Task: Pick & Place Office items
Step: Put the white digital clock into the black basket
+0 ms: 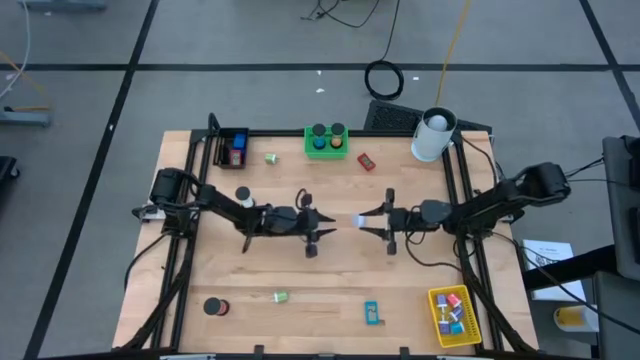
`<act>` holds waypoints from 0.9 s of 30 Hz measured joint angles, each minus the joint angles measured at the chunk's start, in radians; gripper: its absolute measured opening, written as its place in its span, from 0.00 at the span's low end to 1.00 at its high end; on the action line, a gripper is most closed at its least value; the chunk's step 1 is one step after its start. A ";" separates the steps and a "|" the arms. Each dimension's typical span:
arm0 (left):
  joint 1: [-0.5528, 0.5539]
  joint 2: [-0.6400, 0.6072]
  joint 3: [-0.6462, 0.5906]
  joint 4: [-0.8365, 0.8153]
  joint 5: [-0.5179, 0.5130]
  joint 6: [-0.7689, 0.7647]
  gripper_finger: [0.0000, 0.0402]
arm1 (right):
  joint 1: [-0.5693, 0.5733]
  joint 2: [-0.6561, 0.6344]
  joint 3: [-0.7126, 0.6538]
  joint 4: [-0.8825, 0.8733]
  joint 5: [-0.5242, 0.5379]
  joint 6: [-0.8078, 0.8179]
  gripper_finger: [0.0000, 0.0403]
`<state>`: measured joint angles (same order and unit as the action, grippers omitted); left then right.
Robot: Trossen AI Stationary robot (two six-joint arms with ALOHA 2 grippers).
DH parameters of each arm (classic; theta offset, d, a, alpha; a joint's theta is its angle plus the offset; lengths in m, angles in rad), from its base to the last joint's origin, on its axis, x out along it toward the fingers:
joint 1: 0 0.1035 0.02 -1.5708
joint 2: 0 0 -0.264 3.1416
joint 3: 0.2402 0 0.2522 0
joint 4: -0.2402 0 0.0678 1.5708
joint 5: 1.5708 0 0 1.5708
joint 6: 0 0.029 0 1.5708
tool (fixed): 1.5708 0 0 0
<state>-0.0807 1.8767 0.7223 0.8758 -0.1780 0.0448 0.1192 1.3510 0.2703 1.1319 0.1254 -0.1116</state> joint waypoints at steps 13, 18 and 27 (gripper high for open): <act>-0.005 0.000 0.111 -0.059 -0.029 0.117 0.86 | 0.000 0.055 0.013 0.086 -0.051 0.022 0.38; -0.006 0.000 0.163 -0.058 -0.011 0.151 0.88 | 0.001 0.055 0.013 0.099 -0.052 0.022 0.38; -0.008 0.014 0.211 -0.109 0.038 0.183 0.79 | 0.001 0.055 0.013 0.114 -0.053 0.022 0.38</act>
<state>-0.0883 1.8908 0.9331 0.7673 -0.1404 0.2277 0.1200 1.4059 0.2832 1.2463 0.0727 -0.0895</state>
